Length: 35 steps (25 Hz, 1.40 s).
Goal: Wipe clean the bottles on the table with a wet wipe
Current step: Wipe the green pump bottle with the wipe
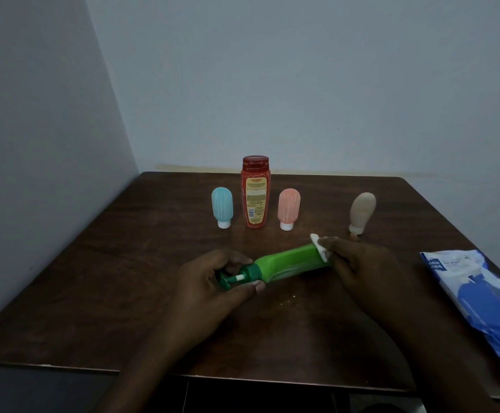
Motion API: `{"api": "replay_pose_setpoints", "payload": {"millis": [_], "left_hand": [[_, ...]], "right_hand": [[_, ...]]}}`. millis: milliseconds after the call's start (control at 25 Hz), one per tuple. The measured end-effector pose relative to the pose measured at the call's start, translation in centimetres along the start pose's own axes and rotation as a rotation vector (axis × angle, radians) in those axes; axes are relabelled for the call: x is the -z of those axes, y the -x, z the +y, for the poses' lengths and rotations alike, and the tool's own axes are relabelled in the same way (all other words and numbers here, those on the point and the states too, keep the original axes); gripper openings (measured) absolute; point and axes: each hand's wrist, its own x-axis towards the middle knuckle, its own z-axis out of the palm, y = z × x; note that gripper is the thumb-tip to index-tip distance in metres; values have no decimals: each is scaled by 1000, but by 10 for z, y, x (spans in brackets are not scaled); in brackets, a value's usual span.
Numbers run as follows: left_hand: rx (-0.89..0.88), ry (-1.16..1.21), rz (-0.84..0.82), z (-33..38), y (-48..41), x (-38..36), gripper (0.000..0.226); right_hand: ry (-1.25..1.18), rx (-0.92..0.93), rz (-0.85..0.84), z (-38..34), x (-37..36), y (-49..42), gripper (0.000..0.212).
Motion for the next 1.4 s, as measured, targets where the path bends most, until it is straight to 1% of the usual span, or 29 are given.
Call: {"api": "replay_pose_setpoints", "payload": {"millis": [80,200,400,480,600,760,880,960,1000,1080,1200,1320,1360,1400], "left_hand": [[16,1,19,-4,1,-3,26],[144,81,50,-14,3,-7,13],[252,181,16,-28,9,-14,9],[302,223,14,-33,10,-17,12],[334,269,49,-39,10,-21,13],[279,245,77,-43,11,-22,16],[296,252,55,-45,9,-22,12],[326,303,45,-43,9,-22,10],[339,325,43,-43,9,-23,9],[351,335,51,-44,8,-24,8],[365,307,59,-47,7,-26,9],[372,289,61,-47,7,-26,9],[375,282,63,-48,7,-26,9],[377,280,63,-49,7,-26,10]], "right_hand": [[-12,2,15,1,-2,-1,37],[-25,48,48,1,-4,-1,37],[47,148,235,6,-8,-12,30],[51,151,250,9,-10,-14,33],[42,152,146,-1,-23,-10,35],[170,274,13,-26,-46,-9,46],[265,354,-28,-50,-61,-3,49],[313,428,-56,-61,-72,6,50],[329,433,-73,-60,-72,8,50],[363,354,-67,-46,-64,2,48],[419,115,-37,-5,-42,-10,42],[473,-103,-97,25,-17,-21,34],[472,-132,-107,30,-15,-23,33],[470,-122,-96,30,-16,-23,33]]}}
